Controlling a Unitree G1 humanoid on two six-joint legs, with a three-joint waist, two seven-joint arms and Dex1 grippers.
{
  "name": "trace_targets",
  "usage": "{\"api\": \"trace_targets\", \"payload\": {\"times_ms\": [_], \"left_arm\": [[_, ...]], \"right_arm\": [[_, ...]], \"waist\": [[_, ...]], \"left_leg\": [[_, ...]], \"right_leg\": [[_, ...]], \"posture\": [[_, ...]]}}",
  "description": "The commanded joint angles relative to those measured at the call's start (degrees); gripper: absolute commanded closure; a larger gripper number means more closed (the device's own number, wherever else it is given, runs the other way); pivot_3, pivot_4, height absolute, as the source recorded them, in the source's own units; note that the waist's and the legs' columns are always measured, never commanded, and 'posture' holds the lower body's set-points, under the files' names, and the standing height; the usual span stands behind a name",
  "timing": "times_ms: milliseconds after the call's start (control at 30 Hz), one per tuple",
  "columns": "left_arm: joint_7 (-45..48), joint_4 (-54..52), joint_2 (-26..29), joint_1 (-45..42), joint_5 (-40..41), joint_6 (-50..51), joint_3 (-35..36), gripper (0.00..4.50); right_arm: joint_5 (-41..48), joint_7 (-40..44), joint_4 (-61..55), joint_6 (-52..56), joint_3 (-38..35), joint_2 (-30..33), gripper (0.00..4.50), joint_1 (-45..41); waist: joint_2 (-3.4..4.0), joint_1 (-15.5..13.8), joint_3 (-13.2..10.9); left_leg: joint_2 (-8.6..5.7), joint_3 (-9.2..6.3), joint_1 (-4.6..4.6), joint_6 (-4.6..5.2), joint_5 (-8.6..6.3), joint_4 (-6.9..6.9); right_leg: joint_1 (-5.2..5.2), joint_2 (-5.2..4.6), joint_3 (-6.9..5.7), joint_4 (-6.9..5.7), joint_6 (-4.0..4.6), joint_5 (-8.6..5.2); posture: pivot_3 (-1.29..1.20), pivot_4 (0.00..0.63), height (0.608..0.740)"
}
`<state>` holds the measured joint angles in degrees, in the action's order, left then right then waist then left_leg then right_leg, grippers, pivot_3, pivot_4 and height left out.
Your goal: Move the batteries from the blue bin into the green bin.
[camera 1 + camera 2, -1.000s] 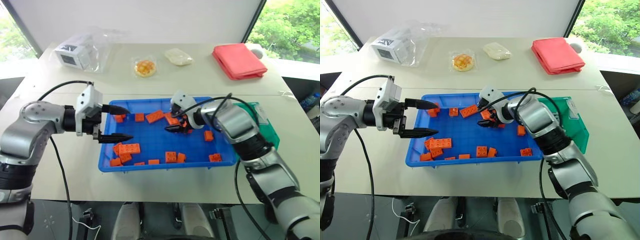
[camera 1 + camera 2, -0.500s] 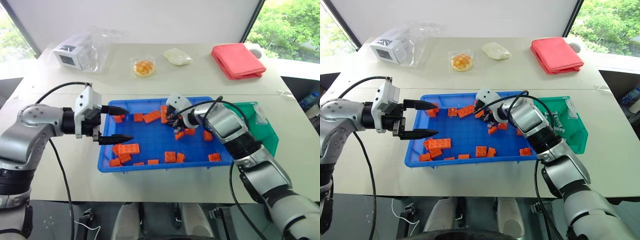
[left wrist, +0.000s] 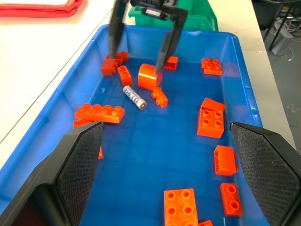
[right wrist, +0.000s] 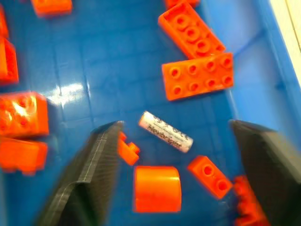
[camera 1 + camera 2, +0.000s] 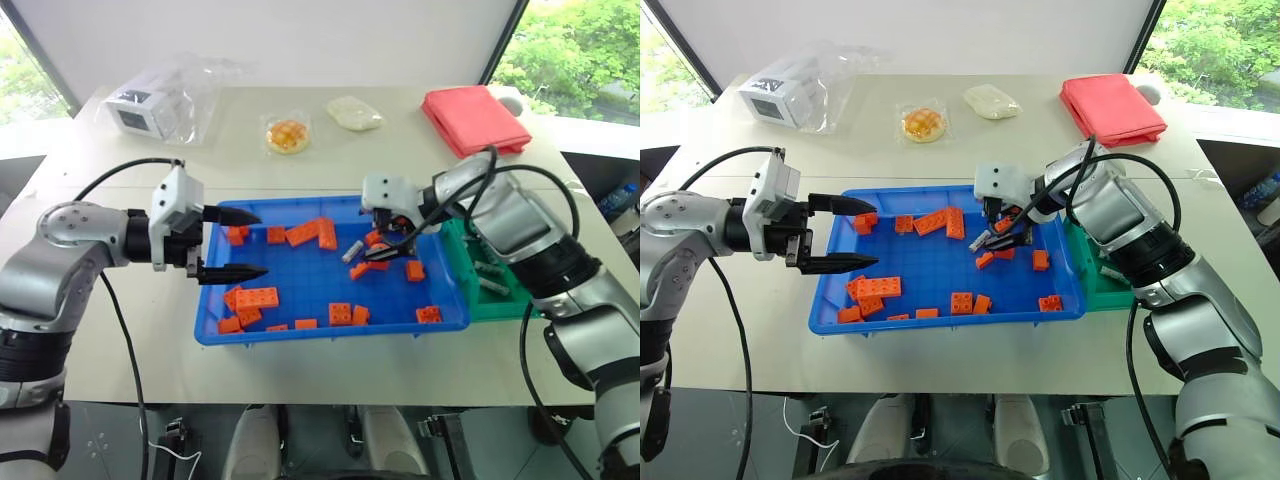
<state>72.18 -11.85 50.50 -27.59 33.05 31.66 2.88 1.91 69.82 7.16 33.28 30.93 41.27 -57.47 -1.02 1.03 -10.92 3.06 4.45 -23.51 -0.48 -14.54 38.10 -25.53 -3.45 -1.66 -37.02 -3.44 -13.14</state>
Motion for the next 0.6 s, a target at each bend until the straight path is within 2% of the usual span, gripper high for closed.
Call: {"api": "trace_targets", "payload": {"times_ms": [33, 100, 433, 533, 600], "left_arm": [[0.0, -0.4, 0.2, -0.8, -0.1, -1.1, 0.6, 0.00], [-0.2, -0.6, 0.3, -0.6, 0.0, -1.0, 0.9, 0.00], [-1.2, -2.6, 1.4, 1.5, 0.8, -0.2, 2.5, 0.00], [-1.5, -3.0, 1.7, 1.6, 1.2, 0.3, 2.9, 0.00], [-1.6, -3.2, 1.9, 1.5, 1.5, 0.6, 3.2, 0.00]], "right_arm": [[-5.5, 0.1, 8.1, -15.7, 1.3, -1.3, 0.02, -0.7], [-7.3, -0.6, 12.4, -21.8, 1.4, -2.7, 0.02, -0.8], [-11.6, -1.5, 26.0, -33.6, 0.1, -9.1, 0.02, -0.5], [-10.8, 1.6, 25.3, -34.4, -0.6, -9.3, 0.81, 1.1], [-10.2, 4.7, 23.2, -33.0, -0.5, -8.7, 1.76, 2.6]], "waist": [[-0.02, -0.1, 0.0], [-0.02, 0.0, 0.0], [-0.02, 0.0, 0.0], [-0.03, 0.0, 0.0], [-0.03, -0.1, 0.0]], "left_leg": [[0.00, 0.01, 0.00, 0.00, 0.00, 0.00], [0.00, 0.02, 0.00, 0.00, 0.00, 0.01], [0.00, 0.01, 0.03, 0.00, 0.00, 0.02], [0.00, 0.01, 0.07, -0.01, 0.00, 0.02], [0.00, 0.00, 0.07, -0.01, 0.00, 0.03]], "right_leg": [[0.00, -0.01, 0.00, 0.00, 0.00, 0.00], [0.00, -0.01, 0.01, 0.00, 0.00, 0.00], [0.04, -0.01, 0.01, -0.02, 0.00, 0.01], [0.09, -0.02, 0.01, -0.02, 0.00, 0.01], [0.09, -0.02, 0.01, -0.03, 0.00, 0.01]], "posture": [[0.00, 0.150, 0.734], [0.00, 0.150, 0.734], [0.00, 0.150, 0.734], [0.00, 0.150, 0.734], [0.00, 0.150, 0.734]]}}
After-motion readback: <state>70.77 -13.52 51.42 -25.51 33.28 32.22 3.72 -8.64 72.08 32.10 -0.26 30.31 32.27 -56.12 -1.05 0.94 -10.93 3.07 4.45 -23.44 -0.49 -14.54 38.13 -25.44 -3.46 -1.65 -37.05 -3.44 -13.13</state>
